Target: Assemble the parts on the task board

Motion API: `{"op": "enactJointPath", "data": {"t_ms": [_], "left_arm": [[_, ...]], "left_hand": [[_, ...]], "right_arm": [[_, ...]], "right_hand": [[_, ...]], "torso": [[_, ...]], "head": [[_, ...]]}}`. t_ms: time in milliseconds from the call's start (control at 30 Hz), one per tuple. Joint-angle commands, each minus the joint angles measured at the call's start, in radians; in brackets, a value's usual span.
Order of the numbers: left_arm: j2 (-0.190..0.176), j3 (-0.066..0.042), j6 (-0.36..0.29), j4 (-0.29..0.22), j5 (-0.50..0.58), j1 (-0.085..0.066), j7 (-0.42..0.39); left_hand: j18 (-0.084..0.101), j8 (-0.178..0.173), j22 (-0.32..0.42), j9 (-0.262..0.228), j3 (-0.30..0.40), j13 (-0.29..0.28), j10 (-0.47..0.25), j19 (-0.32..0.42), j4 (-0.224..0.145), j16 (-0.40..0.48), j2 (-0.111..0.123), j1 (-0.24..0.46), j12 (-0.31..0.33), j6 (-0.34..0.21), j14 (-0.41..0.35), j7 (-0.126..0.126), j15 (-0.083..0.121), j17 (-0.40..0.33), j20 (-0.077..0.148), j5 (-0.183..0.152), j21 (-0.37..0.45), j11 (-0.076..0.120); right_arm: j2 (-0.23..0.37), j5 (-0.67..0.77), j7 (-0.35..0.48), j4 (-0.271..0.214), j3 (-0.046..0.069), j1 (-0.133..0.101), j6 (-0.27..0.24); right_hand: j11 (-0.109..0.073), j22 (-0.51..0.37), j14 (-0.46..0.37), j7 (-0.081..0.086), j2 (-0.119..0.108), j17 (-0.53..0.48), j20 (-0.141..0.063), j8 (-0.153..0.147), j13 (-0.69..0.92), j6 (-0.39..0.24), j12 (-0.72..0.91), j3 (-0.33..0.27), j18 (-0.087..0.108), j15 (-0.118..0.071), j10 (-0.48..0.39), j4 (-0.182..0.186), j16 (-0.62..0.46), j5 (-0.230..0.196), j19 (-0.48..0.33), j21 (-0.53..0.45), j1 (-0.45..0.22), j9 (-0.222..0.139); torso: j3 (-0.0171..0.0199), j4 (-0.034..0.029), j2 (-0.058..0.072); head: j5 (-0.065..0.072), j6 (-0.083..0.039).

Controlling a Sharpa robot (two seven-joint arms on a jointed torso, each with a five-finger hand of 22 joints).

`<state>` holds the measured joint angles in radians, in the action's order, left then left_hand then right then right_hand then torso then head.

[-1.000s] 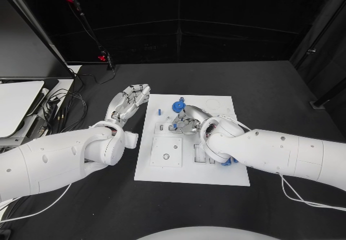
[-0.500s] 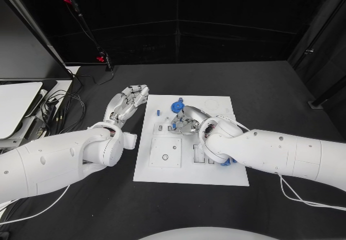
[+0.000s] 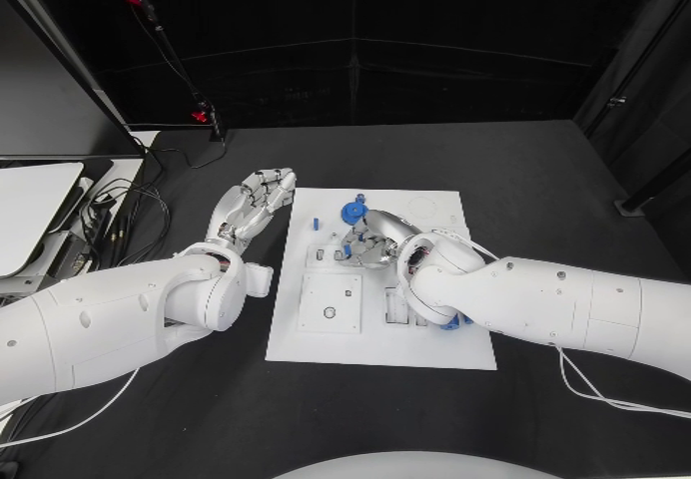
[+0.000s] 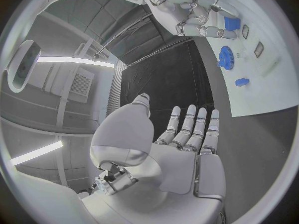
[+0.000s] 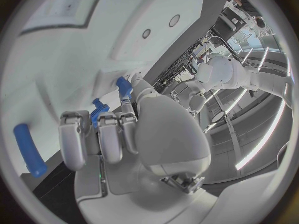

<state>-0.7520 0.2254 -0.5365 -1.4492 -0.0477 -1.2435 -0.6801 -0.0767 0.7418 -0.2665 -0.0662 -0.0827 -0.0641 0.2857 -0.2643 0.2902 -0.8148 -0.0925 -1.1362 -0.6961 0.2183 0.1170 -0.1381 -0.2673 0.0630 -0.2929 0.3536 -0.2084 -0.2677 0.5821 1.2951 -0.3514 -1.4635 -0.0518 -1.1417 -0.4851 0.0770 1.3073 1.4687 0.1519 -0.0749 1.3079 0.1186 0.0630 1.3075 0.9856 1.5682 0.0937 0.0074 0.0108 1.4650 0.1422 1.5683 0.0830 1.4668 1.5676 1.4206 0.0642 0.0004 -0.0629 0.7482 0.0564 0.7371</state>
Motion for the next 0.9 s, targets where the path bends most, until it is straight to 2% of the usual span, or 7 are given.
{"op": "enactJointPath", "data": {"t_ms": [33,167,367,567,700,800,900], "left_arm": [[0.001,-0.001,0.006,0.0,-0.006,-0.001,-0.203],[0.002,0.0,0.007,0.0,-0.006,-0.001,-0.204],[0.001,0.0,0.008,0.0,-0.006,-0.001,-0.203],[0.001,0.0,0.011,0.001,-0.006,-0.001,-0.203],[-0.007,0.001,0.008,-0.003,-0.014,-0.004,-0.193],[-0.02,0.002,0.006,-0.012,-0.039,-0.012,-0.169],[-0.036,0.006,0.004,-0.025,-0.067,-0.031,-0.131]], "left_hand": [[-0.001,-0.006,-0.001,0.0,-0.005,0.0,0.006,0.0,0.001,-0.006,0.001,-0.009,-0.004,0.008,0.007,-0.16,-0.003,0.002,0.001,0.003,-0.005,0.001],[-0.001,-0.006,-0.001,0.0,-0.005,0.0,0.006,0.0,0.001,-0.006,0.001,-0.009,-0.004,0.008,0.007,-0.16,-0.003,0.002,0.001,0.003,-0.005,0.001],[-0.001,-0.006,-0.001,0.0,-0.005,0.0,0.006,0.0,0.001,-0.006,0.001,-0.009,-0.004,0.008,0.007,-0.16,-0.003,0.002,0.001,0.003,-0.005,0.001],[-0.001,-0.007,-0.007,0.001,-0.007,0.0,0.007,-0.006,0.001,-0.007,-0.001,-0.013,-0.004,0.008,0.007,-0.16,-0.002,0.002,0.001,0.006,-0.01,0.001],[-0.011,-0.009,-0.06,0.001,-0.021,-0.001,0.039,-0.081,0.001,-0.025,0.0,-0.031,-0.02,0.007,0.043,-0.16,0.004,0.003,0.002,0.007,-0.067,0.005],[-0.018,-0.01,-0.099,0.001,-0.032,0.0,0.052,-0.143,0.002,-0.032,0.0,-0.038,-0.025,0.0,0.063,-0.159,0.008,0.002,0.003,0.006,-0.112,0.006],[-0.032,-0.01,-0.113,0.001,-0.048,-0.005,0.093,-0.193,0.002,-0.054,0.0,-0.039,-0.043,-0.021,0.121,-0.157,0.02,0.007,0.004,0.006,-0.144,0.013]], "right_arm": [[0.0,0.013,0.023,-0.004,0.001,-0.001,-0.033],[0.0,0.022,0.032,-0.003,0.001,-0.001,-0.045],[0.004,0.027,0.067,-0.007,0.001,-0.001,-0.106],[0.02,-0.008,0.184,-0.019,0.001,-0.002,-0.222],[0.051,-0.117,0.324,-0.048,0.001,-0.003,-0.327],[0.087,-0.223,0.417,-0.083,0.002,-0.012,-0.352],[0.137,-0.298,0.492,-0.125,0.002,-0.025,-0.346]], "right_hand": [[0.008,0.263,0.102,0.002,-0.031,0.263,0.011,-0.001,0.263,-0.037,0.003,-0.009,-0.007,0.009,0.106,0.02,0.002,-0.024,0.104,0.003,-0.012,-0.001],[0.015,0.263,0.102,0.013,-0.099,0.263,0.018,0.0,0.263,-0.115,0.003,-0.024,-0.007,0.017,0.106,0.1,0.002,-0.035,0.104,0.003,-0.027,0.0],[0.019,0.263,0.102,0.016,-0.111,0.263,0.021,0.001,0.263,-0.138,0.003,-0.049,-0.007,0.021,0.106,0.147,0.002,-0.033,0.104,0.003,-0.013,0.001],[0.023,0.263,0.102,0.021,-0.091,0.263,0.023,0.004,0.263,-0.132,0.003,-0.044,-0.007,0.024,0.106,0.149,0.002,-0.031,0.104,0.003,-0.011,0.003],[0.031,0.263,0.102,0.029,-0.059,0.263,0.028,0.017,0.263,-0.107,0.003,-0.027,-0.007,0.029,0.106,0.144,0.002,-0.024,0.104,0.003,0.005,0.007],[0.031,0.263,0.102,0.029,-0.038,0.263,0.032,0.022,0.263,-0.094,0.003,-0.021,-0.007,0.032,0.106,0.141,0.002,-0.013,0.104,0.003,0.006,0.008],[0.033,0.263,0.102,0.032,-0.02,0.263,0.037,0.025,0.263,-0.084,0.003,-0.028,-0.007,0.037,0.106,0.143,0.002,0.001,0.104,0.003,-0.012,0.009]], "torso": [[0.0001,0.0,0.0],[-0.0003,-0.0006,0.0],[0.0004,-0.0004,0.0],[0.0003,-0.0006,-0.001],[0.0003,-0.0018,-0.002],[0.0025,-0.0012,-0.003],[0.0013,0.0002,-0.003]], "head": [[0.001,0.0],[0.002,0.0],[0.0,0.002],[0.001,0.002],[0.01,-0.004],[0.004,-0.003],[0.002,-0.003]]}}
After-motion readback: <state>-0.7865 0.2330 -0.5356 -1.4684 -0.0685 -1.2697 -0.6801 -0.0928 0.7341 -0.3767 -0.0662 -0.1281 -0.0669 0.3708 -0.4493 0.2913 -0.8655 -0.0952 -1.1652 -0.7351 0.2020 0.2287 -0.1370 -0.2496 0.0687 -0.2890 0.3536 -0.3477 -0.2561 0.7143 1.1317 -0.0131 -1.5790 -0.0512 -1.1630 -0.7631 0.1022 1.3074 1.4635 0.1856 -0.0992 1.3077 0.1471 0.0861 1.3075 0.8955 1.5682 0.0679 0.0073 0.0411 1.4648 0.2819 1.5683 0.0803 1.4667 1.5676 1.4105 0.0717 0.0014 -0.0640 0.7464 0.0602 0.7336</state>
